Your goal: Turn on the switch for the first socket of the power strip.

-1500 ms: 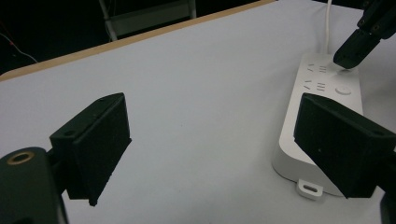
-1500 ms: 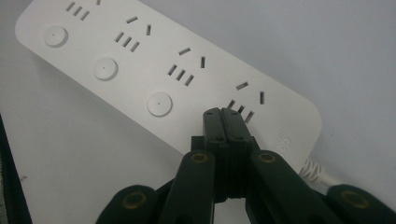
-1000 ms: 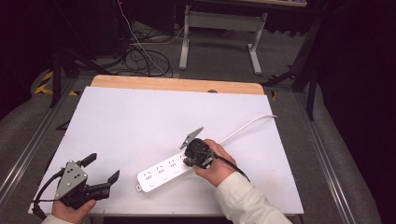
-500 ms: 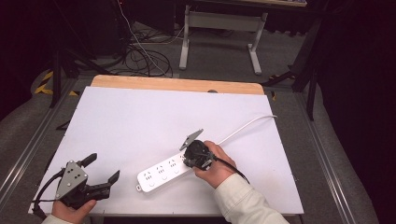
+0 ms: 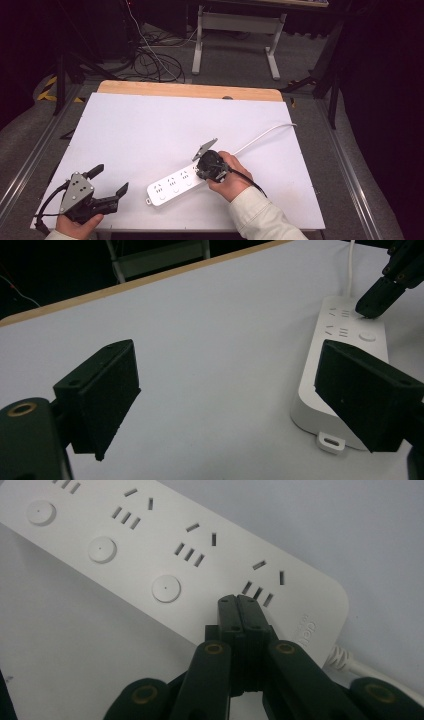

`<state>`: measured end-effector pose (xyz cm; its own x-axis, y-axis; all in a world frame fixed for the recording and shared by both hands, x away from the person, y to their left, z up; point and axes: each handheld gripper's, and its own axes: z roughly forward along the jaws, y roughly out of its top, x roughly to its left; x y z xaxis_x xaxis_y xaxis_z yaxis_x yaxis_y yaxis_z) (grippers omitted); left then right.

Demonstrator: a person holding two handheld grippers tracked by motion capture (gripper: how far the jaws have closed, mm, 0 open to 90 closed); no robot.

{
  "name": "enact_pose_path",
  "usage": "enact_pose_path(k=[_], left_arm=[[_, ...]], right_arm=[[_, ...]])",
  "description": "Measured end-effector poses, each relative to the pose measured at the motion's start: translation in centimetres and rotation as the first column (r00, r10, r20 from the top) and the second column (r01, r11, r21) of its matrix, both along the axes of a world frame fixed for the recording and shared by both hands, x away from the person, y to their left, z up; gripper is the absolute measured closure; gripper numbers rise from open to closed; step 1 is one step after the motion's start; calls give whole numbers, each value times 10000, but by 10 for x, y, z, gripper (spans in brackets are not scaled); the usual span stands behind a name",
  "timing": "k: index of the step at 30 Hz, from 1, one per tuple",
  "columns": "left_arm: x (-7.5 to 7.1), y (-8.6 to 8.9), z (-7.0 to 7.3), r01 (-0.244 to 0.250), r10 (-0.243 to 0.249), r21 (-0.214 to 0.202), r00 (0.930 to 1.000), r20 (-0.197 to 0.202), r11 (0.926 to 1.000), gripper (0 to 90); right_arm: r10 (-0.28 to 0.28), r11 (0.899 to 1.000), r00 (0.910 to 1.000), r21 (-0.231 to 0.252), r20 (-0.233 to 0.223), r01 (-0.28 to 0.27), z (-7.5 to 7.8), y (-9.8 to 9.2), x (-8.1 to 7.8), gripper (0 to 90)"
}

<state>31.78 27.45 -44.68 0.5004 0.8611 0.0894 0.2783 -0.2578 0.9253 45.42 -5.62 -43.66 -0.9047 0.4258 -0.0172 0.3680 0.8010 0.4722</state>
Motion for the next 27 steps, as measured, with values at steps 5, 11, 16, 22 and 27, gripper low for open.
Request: enact_pose_path(k=[5, 11, 16, 22, 27], left_arm=[[0, 0, 0, -9, 9, 2, 10000, -15, 10000, 114], [0, 0, 0, -2, 2, -4, 10000, -1, 10000, 114], [0, -1, 0, 0, 0, -12, 10000, -4, 10000, 114], [0, 0, 0, -42, 42, -6, 10000, 15, 10000, 114], [0, 0, 0, -34, 34, -7, 10000, -14, 10000, 114]], right_arm=[[35, 10000, 10000, 24, -59, -35, 0, -1, 1, 900], [32, 10000, 10000, -14, -36, -32, -1, -1, 1, 900], [-43, 10000, 9999, 23, -109, 44, -1, -1, 1, 900], [-10, 10000, 10000, 13, -72, 10, -2, -1, 1, 900], [5, 9994, 10000, 356, -26, -4, 3, -3, 1, 900]])
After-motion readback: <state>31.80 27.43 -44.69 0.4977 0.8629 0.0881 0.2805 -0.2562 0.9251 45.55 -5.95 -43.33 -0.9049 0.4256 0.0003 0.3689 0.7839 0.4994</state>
